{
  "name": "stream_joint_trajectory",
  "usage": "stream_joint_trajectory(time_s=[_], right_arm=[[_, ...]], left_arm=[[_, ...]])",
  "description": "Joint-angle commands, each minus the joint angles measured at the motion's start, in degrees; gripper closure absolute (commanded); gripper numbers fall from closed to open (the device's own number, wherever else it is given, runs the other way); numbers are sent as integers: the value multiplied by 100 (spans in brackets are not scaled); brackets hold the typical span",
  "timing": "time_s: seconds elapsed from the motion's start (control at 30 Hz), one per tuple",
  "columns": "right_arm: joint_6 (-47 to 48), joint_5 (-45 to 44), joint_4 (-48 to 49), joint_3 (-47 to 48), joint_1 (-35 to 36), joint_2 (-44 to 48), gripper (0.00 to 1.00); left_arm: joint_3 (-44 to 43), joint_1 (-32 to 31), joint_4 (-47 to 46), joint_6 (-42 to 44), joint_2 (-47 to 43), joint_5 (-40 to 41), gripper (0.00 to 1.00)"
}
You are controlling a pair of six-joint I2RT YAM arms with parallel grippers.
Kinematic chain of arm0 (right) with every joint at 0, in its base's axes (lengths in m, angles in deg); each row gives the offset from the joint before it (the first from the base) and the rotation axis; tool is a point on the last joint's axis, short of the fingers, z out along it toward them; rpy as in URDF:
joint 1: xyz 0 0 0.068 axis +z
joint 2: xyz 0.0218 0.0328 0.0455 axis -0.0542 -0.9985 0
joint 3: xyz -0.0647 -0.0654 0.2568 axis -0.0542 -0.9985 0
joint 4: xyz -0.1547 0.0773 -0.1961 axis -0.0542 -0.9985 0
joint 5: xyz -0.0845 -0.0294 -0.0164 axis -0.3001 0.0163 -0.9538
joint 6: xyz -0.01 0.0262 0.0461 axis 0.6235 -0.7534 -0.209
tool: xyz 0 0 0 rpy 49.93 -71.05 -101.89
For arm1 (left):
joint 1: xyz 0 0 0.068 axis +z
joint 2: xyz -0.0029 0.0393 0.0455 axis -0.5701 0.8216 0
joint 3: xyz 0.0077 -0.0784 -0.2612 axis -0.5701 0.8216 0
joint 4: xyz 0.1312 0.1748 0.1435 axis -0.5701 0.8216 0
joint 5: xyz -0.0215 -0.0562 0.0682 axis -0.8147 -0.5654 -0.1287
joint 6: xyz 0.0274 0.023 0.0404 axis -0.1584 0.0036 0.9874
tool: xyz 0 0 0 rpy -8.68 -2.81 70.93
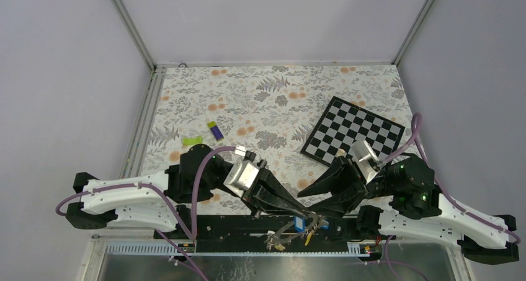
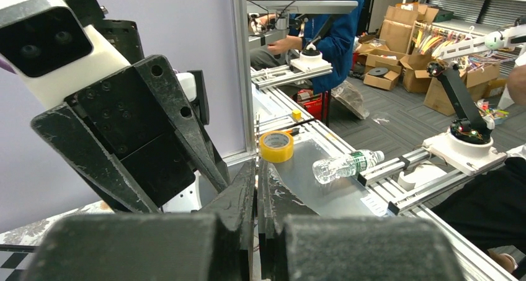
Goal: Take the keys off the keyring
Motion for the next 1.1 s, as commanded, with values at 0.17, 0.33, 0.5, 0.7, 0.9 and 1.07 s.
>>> stream_joint_trajectory(time_s=[0.17,0.33,0.5,0.7,0.9,1.07], right_arm=[[-57,621,202,227,-10,-208,50],[-86,805,98,216,-10,-284,49],[-88,876,82,190,-6,-316,50],[-127,893,165,160,-10,-348,53],[-291,934,379,90,-10,-360,60],[-491,981,535,50,-10,-363,76]], left_arm=[[-432,-8,-299,-25,130,-313,100],[-460,-8,-281,-12,149,-333,100],[-470,-5,-275,-12,157,-304,100],[-518,1,-221,22,176,-289,100],[-499,1,-224,34,178,-259,100],[-441,1,-284,15,136,-211,100]])
